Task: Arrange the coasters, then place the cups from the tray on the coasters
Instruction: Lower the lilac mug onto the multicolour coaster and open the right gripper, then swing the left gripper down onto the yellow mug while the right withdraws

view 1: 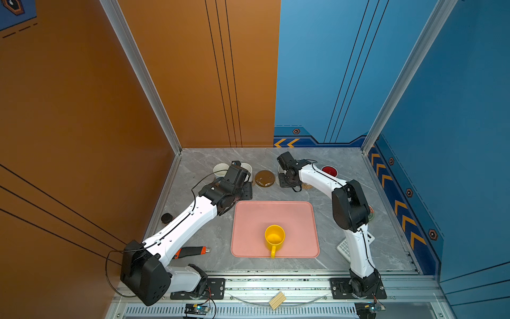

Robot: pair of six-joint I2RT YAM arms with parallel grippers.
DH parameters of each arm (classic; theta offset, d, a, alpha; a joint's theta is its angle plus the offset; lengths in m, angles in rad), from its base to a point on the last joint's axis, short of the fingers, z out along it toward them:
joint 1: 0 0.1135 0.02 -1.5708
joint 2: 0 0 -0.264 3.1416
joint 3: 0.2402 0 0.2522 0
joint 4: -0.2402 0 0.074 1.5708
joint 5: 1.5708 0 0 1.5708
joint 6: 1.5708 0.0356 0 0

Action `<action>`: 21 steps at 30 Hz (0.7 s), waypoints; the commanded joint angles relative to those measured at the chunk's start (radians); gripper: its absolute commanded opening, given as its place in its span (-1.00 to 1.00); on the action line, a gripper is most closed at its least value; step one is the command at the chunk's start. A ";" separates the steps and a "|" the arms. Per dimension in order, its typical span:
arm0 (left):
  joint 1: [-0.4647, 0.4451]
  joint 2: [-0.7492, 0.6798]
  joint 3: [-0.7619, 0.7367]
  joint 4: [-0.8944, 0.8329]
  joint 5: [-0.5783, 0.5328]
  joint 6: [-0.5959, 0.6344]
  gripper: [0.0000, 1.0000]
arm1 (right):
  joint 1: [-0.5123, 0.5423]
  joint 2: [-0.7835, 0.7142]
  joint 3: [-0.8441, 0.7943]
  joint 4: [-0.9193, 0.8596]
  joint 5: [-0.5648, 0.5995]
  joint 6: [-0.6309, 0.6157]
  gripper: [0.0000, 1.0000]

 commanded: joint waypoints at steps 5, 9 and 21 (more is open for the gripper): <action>0.010 -0.029 -0.026 0.000 0.015 -0.016 0.25 | -0.007 -0.029 0.008 0.040 0.020 0.006 -0.52; 0.010 -0.038 -0.030 0.000 0.012 -0.017 0.25 | -0.005 -0.041 -0.017 0.040 0.025 0.006 -0.27; 0.008 -0.108 -0.066 0.000 0.031 -0.021 0.25 | 0.008 -0.160 -0.090 0.037 0.046 0.010 0.07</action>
